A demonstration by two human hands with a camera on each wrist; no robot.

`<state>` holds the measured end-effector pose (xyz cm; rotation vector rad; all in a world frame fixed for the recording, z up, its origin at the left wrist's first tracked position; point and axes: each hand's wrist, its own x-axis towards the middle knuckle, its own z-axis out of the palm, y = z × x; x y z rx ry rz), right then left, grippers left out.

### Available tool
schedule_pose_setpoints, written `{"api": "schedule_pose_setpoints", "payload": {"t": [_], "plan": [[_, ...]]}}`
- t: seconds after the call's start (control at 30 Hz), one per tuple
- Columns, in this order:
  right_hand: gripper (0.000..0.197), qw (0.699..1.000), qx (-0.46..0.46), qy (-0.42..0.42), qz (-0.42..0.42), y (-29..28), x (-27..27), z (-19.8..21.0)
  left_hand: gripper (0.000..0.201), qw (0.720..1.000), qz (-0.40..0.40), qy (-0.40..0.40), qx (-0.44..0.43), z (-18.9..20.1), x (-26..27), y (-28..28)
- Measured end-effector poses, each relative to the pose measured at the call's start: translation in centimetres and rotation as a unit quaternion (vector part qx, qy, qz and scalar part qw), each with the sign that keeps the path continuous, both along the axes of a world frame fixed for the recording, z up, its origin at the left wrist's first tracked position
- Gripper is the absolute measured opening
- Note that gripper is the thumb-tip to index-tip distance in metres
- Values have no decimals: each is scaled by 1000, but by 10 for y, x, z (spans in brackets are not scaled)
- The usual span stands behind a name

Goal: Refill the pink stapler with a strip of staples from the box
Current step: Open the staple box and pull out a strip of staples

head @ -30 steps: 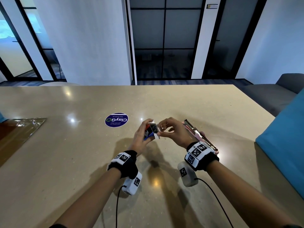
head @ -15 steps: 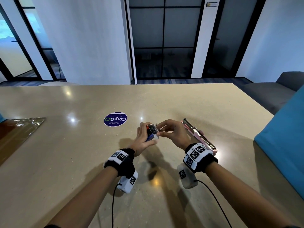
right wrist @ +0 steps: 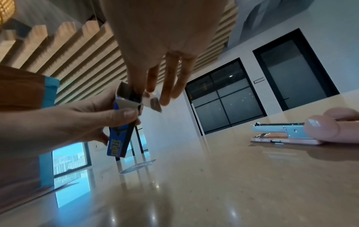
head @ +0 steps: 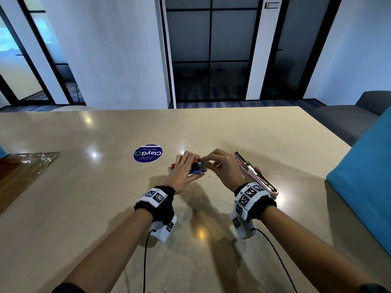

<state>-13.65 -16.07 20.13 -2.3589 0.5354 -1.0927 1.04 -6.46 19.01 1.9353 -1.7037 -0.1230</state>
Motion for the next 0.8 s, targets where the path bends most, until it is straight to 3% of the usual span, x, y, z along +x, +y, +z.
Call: {"api": "schedule_pose_setpoints", "payload": {"t": [0.1, 0.3, 0.37, 0.47, 0.57, 0.7, 0.8], "plan": [[11, 998, -55, 5, -22, 1, -1, 0, 46, 1000, -11, -3, 10, 1, -2, -1], [8, 996, -79, 37, -28, -1, -2, -1, 45, 999, -20, 13, 21, -1, -1, -2], [4, 999, -35, 23, -15, -1, -2, -1, 45, 999, -21, 42, 13, -3, 0, -3], [4, 993, 113, -24, -9, 0, -4, 1, 45, 995, -21, 99, -2, -5, 2, -3], [5, 973, 224, -60, 1, 1, -6, 2, 48, 987, -23, 157, 13, -8, 3, -4], [14, 944, 315, -93, 3, -2, -3, 1, 63, 950, -46, 308, 23, -8, -1, -3], [18, 911, 388, -138, 16, -1, 0, 2, 54, 938, -52, 342, 34, -8, -5, -2]]}}
